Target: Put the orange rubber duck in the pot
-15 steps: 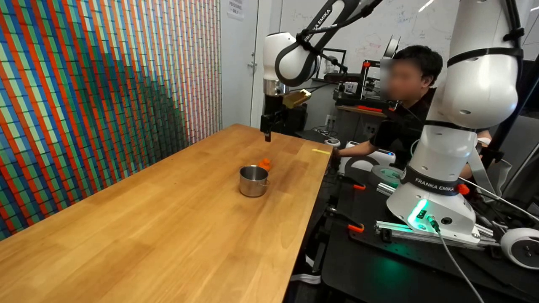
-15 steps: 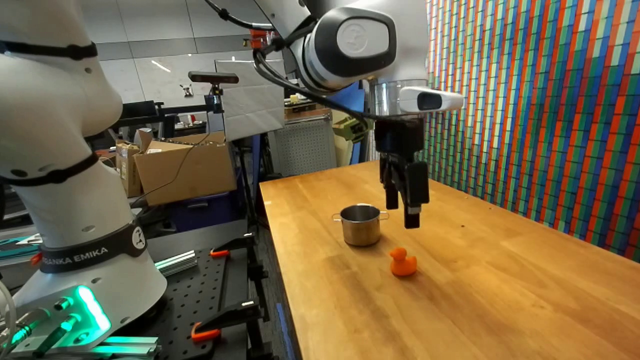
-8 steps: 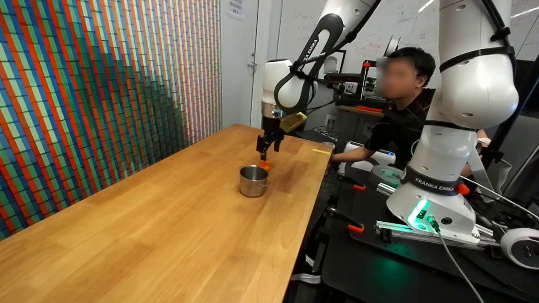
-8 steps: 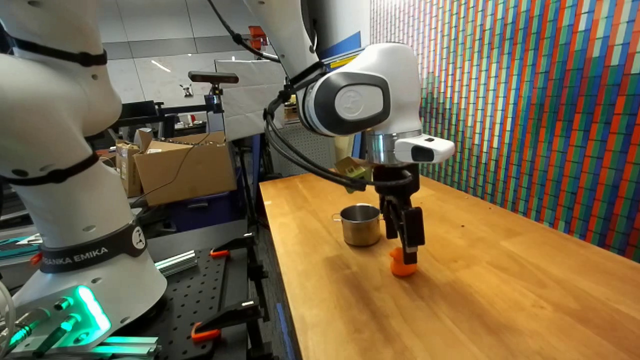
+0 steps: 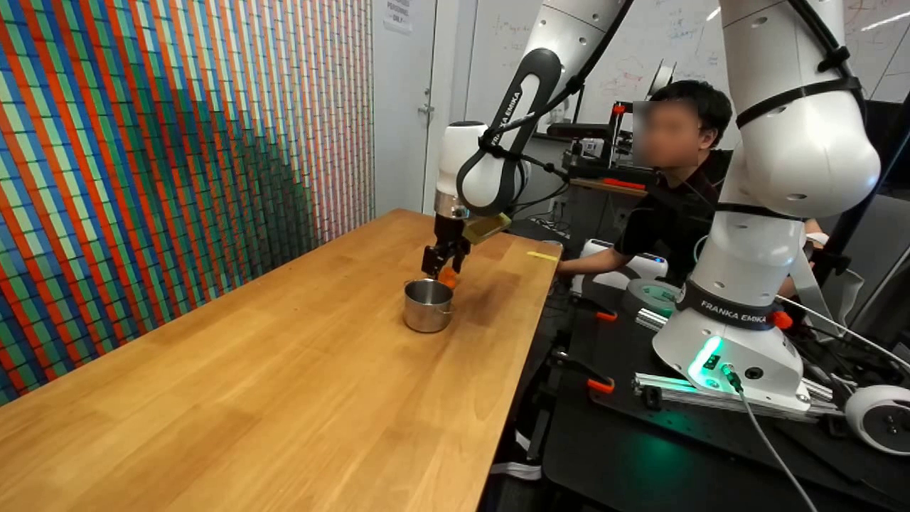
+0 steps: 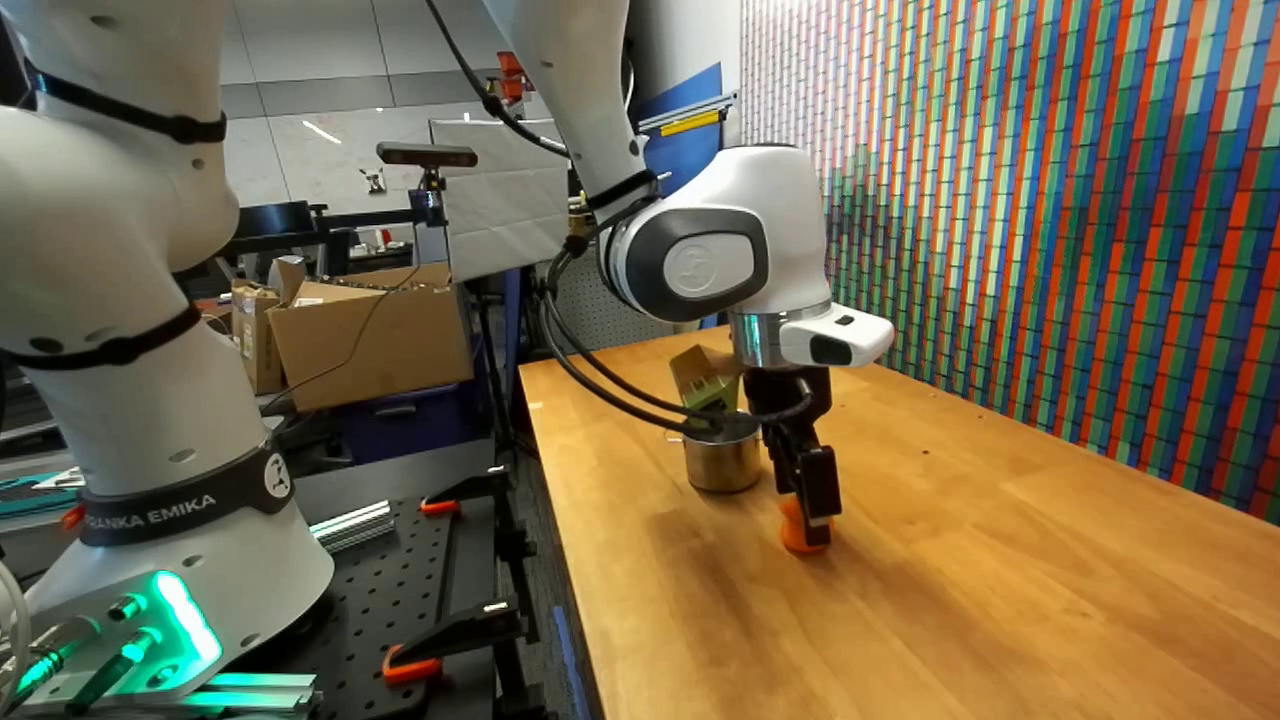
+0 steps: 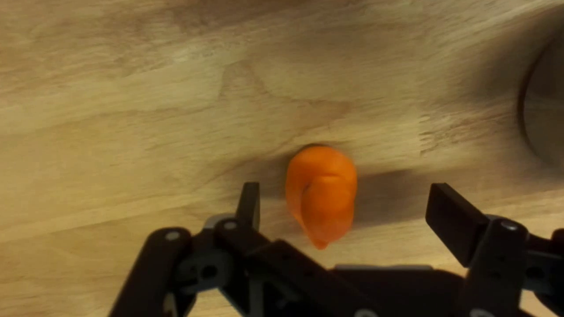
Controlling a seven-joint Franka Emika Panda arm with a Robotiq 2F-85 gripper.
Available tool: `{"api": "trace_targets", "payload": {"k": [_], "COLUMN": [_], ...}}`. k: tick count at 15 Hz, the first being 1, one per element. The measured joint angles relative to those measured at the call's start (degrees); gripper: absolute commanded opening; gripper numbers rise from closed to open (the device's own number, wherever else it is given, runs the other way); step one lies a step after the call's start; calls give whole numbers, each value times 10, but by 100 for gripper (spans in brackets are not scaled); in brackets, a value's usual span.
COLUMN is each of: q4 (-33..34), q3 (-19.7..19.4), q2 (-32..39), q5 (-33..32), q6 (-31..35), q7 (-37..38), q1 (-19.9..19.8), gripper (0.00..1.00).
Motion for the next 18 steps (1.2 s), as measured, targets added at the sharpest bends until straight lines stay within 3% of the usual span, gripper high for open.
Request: {"api": "trace_targets", "payload": {"k": [7,12,18], "q4": [8,13,33], "q3": [-5,-2,54], "q2": [8,-3,-126], "q5": [42,89,170], "q6": [3,-34,-195], "q7": [5,18,18], "q1": [0,-7,-7], "gripper": [17,16,16]}}
